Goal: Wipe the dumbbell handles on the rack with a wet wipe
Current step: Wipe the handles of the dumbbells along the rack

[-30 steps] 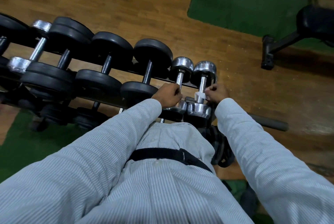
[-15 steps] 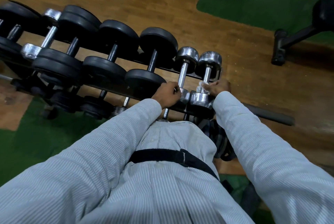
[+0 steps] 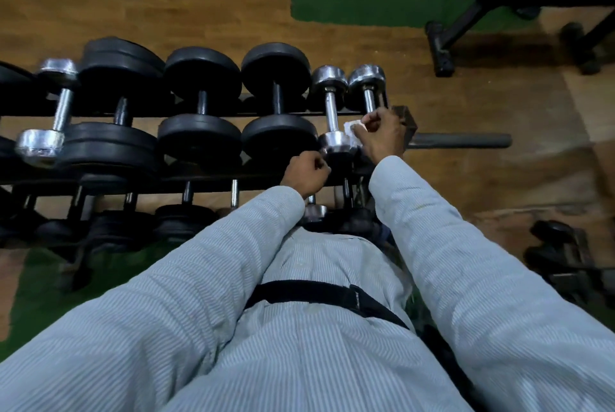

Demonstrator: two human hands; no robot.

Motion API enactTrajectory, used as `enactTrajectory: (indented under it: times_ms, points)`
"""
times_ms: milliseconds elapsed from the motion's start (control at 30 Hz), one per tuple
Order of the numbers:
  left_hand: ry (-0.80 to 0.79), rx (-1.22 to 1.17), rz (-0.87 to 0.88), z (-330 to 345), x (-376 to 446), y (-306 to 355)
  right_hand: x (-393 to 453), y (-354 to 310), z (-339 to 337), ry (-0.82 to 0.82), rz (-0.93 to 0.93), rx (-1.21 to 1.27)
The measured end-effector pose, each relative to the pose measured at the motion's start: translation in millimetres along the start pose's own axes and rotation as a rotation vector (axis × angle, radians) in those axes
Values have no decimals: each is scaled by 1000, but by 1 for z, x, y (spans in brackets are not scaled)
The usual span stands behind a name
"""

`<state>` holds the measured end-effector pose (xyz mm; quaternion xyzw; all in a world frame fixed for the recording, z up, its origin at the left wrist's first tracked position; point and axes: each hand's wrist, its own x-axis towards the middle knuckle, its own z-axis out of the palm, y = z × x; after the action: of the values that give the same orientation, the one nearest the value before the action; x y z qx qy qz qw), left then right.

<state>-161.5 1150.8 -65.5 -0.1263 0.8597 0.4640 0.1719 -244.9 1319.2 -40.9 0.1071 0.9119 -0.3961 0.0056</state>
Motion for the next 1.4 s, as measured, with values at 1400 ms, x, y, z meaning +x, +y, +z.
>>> enactTrajectory:
  times_ms: [1400]
  points:
    - [299, 555, 248, 255, 149, -224, 34, 308, 167, -471, 67, -675]
